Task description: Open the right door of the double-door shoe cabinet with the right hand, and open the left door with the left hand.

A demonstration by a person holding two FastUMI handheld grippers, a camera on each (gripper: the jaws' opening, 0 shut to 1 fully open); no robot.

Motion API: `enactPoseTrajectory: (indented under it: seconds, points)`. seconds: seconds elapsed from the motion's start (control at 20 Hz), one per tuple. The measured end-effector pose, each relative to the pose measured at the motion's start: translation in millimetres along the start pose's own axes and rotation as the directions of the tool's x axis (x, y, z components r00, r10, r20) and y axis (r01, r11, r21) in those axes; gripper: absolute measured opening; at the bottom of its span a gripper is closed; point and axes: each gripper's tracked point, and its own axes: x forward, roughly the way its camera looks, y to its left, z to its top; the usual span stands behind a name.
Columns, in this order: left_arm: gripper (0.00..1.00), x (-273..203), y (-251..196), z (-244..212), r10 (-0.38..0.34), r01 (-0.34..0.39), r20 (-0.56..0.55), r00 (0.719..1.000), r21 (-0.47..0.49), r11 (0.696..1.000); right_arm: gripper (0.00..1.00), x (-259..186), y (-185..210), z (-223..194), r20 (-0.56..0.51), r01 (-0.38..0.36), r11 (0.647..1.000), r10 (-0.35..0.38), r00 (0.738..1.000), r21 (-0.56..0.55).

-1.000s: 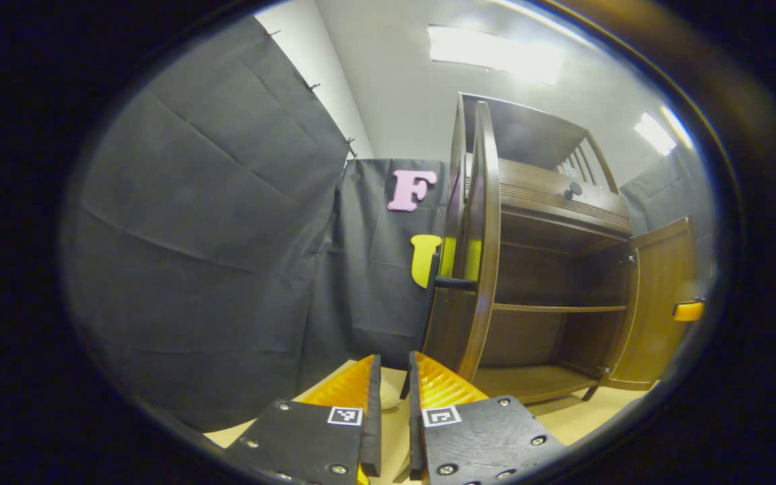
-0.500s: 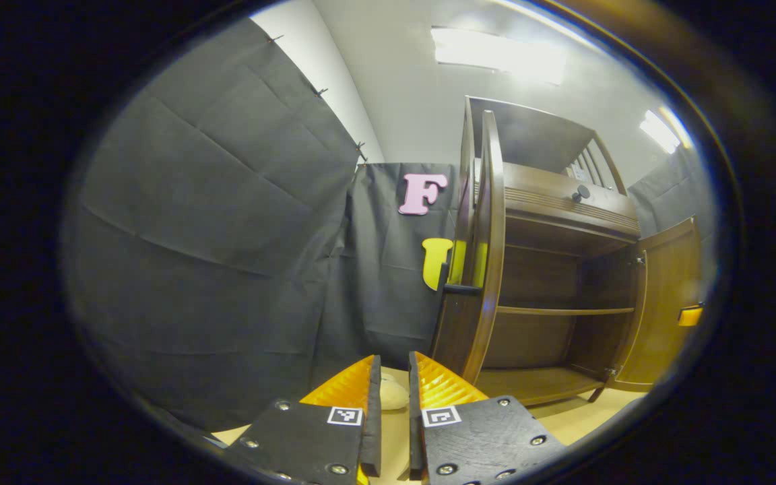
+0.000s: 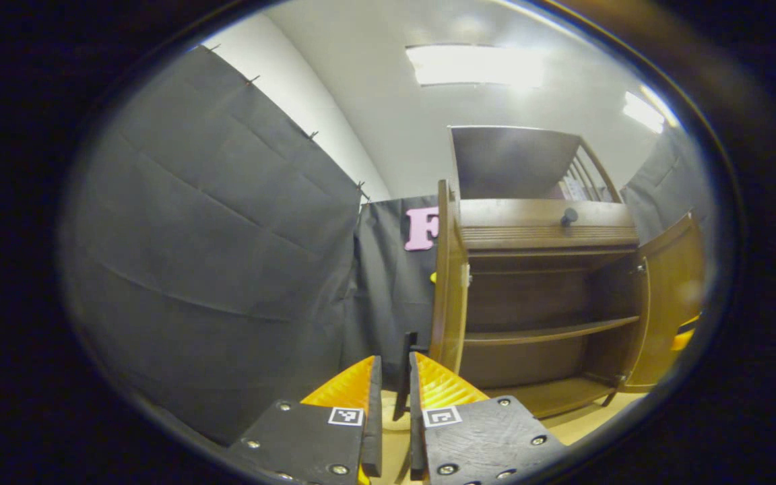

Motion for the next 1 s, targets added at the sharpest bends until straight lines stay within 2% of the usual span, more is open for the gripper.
enactPoseTrajectory:
  seconds: [0.2, 0.35, 0.4, 0.5, 0.65, 0.75, 0.8, 0.9, 0.95, 1.0]
  points:
    - [0.22, 5.5, -37.5, 9.9, -0.068, 0.068, 0.010, 0.998, -0.015, 0.998, 0.94, -1.6, -8.3, 8.5, 0.022, 0.004, 0.999, -0.005, 1.000, 0.053]
    - [0.12, 13.3, -66.6, 9.9, -0.108, 0.108, 0.002, 0.994, -0.032, 0.994, 0.94, -4.1, -9.8, 10.7, 0.028, 0.009, 0.999, -0.010, 1.000, 0.038]
    - [0.12, 12.2, -73.8, 10.5, -0.124, 0.124, 0.003, 0.992, -0.038, 0.992, 0.94, -4.9, -11.1, 11.5, 0.031, 0.013, 1.000, -0.014, 0.999, 0.025]
    - [0.37, 14.6, -89.0, 12.8, -0.139, 0.139, 0.011, 0.990, -0.037, 0.990, 0.94, -1.8, -17.7, 14.6, 0.037, 0.016, 1.000, -0.016, 0.999, 0.013]
    - [0.74, 22.8, -101.5, 12.4, -0.124, 0.125, 0.011, 0.992, -0.041, 0.991, 0.94, -1.0, -23.3, 21.0, 0.053, 0.010, 1.000, -0.011, 0.999, 0.020]
    - [0.99, 25.0, -121.7, -2.6, -0.161, 0.160, -0.026, 0.987, -0.053, 0.986, 0.94, -0.5, -29.0, 23.8, 0.060, 0.020, 0.999, -0.021, 0.998, 0.026]
    - [0.95, 27.1, -129.7, -10.4, -0.180, 0.178, -0.049, 0.982, -0.053, 0.983, 0.94, 0.4, -31.5, 24.7, 0.060, 0.027, 0.999, -0.028, 0.998, 0.025]
    - [0.97, 28.7, -133.0, -19.8, -0.171, 0.169, -0.076, 0.982, -0.026, 0.985, 0.94, 1.4, -35.1, 26.3, 0.062, 0.039, 0.999, -0.040, 0.997, 0.010]
    - [0.95, 29.6, -133.9, -21.8, -0.164, 0.164, -0.082, 0.983, -0.002, 0.986, 0.94, 1.2, -36.2, 27.9, 0.066, 0.045, 0.999, -0.045, 0.997, -0.001]
    - [0.99, 30.1, -136.0, -24.5, -0.159, 0.161, -0.092, 0.983, 0.022, 0.987, 0.94, 0.8, -37.6, 29.6, 0.071, 0.051, 0.999, -0.050, 0.996, -0.011]
